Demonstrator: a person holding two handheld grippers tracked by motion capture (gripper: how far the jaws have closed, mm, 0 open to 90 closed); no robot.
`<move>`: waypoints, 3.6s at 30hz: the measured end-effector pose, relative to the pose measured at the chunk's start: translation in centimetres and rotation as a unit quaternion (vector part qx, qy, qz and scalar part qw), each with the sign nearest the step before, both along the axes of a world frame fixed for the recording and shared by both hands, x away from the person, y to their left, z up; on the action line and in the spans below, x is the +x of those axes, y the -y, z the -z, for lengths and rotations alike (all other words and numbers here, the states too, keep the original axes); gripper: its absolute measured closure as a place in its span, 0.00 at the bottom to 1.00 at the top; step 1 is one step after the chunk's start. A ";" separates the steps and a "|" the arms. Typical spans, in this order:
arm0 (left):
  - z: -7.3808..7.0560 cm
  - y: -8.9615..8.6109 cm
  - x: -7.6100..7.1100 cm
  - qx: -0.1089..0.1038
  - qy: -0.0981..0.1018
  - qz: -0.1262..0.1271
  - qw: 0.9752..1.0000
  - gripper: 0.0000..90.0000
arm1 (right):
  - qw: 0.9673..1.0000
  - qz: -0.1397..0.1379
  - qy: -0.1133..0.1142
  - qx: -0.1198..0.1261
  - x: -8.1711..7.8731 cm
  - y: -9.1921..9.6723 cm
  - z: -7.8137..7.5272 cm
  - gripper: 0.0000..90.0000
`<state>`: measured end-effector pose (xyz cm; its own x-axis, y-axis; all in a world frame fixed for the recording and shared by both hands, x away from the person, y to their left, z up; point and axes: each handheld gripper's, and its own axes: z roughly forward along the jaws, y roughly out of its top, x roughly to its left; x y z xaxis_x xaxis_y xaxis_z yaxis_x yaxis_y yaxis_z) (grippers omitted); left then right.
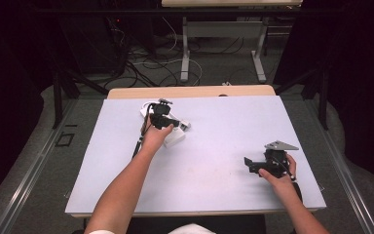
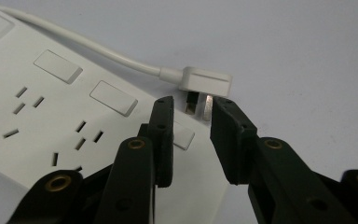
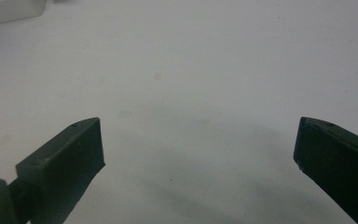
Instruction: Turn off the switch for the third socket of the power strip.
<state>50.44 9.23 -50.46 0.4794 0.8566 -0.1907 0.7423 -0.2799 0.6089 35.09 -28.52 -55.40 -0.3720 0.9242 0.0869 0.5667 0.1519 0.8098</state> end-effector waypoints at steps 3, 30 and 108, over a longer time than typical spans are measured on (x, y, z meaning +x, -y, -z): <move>0.3 0.0 0.2 0.006 -0.004 0.002 1.000 0.82 | 1.000 0.000 -0.002 0.002 0.0 0.0 0.0 0.01; 1.4 0.8 0.5 0.033 -0.015 0.004 0.999 0.95 | 1.000 -0.003 -0.004 0.002 0.0 0.0 0.0 0.01; 0.8 0.5 -0.2 0.011 -0.017 -0.018 1.000 0.76 | 1.000 -0.009 -0.004 0.004 0.0 -0.2 0.1 0.01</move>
